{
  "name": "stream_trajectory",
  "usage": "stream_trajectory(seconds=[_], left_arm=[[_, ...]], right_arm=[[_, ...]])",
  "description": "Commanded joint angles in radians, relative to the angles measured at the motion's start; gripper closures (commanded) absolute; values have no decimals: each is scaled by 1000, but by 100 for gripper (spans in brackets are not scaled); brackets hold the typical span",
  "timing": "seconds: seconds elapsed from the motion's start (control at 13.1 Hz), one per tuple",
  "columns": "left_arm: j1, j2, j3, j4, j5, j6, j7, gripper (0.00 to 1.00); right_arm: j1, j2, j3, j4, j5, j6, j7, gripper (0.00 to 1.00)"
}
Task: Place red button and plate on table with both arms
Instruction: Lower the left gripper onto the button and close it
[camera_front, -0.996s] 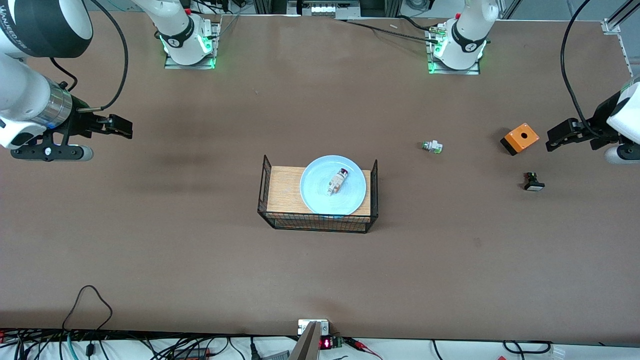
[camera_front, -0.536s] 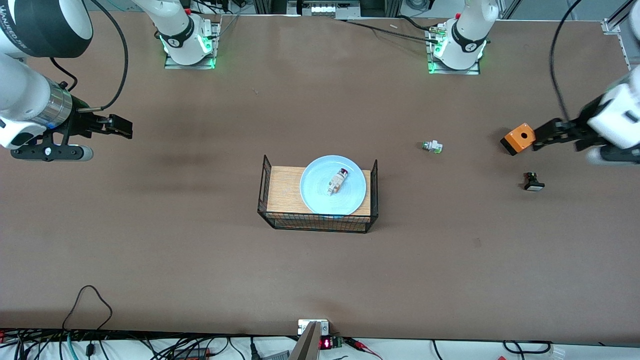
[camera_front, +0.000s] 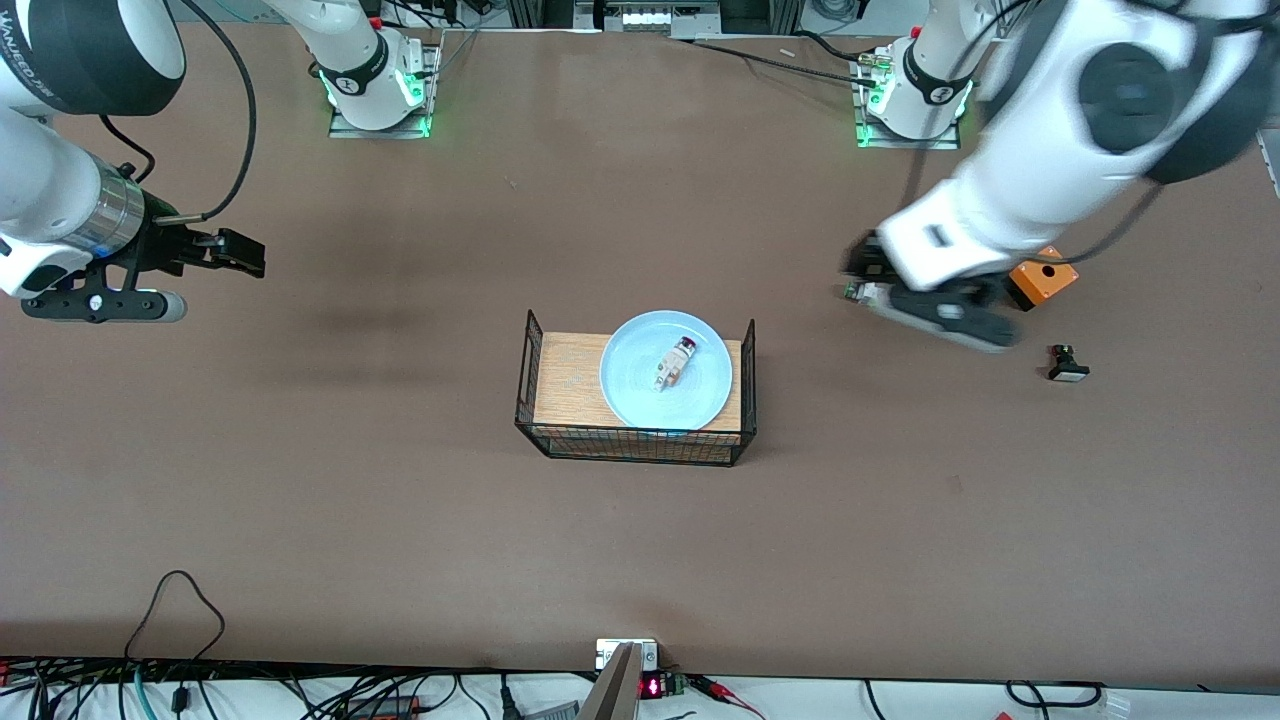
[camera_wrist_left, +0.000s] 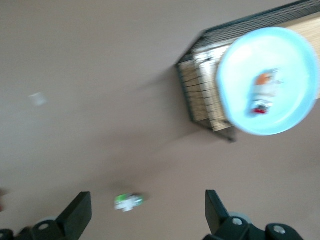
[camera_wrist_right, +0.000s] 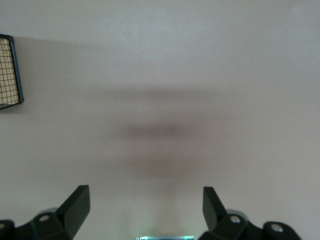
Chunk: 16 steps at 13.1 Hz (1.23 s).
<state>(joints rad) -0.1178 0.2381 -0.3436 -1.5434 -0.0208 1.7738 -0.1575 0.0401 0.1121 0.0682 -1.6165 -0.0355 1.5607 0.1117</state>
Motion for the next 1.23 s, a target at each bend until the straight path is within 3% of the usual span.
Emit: stream_trajectory(seconds=[0.0,0.15,0.46,1.15], left_arm=[[-118,158,3,189,-18,1,-194,0],[-231,236,14,229,-5,1,-325,0],[-350,384,14,350,123,6,-471,0],[-349,480,57,355,125,114,-439,0]], right_arm=[[-12,-3,5,-2,19,5,-7,0],[-12,-3,5,-2,19,5,-7,0],[-12,-3,5,-2,19,7,-7,0],[-12,3,5,-2,17,9,-7,0]])
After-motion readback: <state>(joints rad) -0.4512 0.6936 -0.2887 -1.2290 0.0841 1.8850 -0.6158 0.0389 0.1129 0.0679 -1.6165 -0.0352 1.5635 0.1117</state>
